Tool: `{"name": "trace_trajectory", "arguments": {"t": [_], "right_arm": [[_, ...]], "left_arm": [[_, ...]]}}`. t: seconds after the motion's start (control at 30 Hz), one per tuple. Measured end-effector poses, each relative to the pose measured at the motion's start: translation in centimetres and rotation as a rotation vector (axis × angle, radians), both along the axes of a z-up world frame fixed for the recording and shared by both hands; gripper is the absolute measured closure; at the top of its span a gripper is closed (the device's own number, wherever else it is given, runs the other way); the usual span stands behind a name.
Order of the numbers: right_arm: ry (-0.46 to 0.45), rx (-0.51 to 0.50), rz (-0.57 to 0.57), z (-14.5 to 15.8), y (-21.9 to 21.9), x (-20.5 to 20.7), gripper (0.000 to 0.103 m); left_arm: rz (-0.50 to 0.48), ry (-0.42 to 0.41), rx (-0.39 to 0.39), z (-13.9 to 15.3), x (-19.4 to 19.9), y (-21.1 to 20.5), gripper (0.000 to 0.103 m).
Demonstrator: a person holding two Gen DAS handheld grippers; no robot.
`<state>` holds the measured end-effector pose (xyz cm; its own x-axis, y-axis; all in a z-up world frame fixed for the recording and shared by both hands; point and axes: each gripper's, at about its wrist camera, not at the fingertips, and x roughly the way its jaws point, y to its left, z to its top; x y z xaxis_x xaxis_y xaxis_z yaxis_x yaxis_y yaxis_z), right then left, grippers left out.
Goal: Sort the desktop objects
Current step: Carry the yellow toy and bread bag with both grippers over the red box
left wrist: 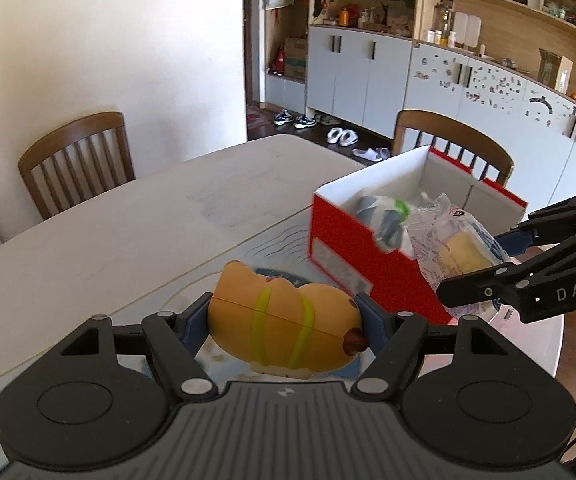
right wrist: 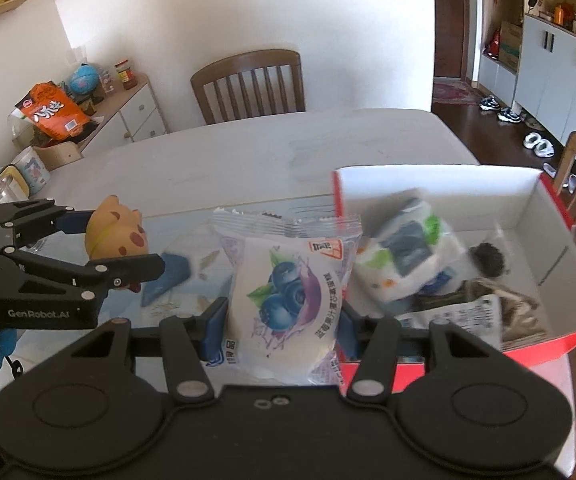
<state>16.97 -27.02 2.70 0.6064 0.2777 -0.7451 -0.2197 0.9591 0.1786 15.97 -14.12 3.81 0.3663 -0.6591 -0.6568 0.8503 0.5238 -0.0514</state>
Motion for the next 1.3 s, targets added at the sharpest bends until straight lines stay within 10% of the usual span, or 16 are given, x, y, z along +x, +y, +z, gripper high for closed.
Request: {"name": "trace_trajectory", "arguments": {"t": [1.3], "right_arm": [[0.011,-0.16,-0.021,-1.7,-15.9,4.0,0.049]], "left_arm": [[-0.155,0.034,0.042,-1.1,-5.4,-18.0,0.029]]}}
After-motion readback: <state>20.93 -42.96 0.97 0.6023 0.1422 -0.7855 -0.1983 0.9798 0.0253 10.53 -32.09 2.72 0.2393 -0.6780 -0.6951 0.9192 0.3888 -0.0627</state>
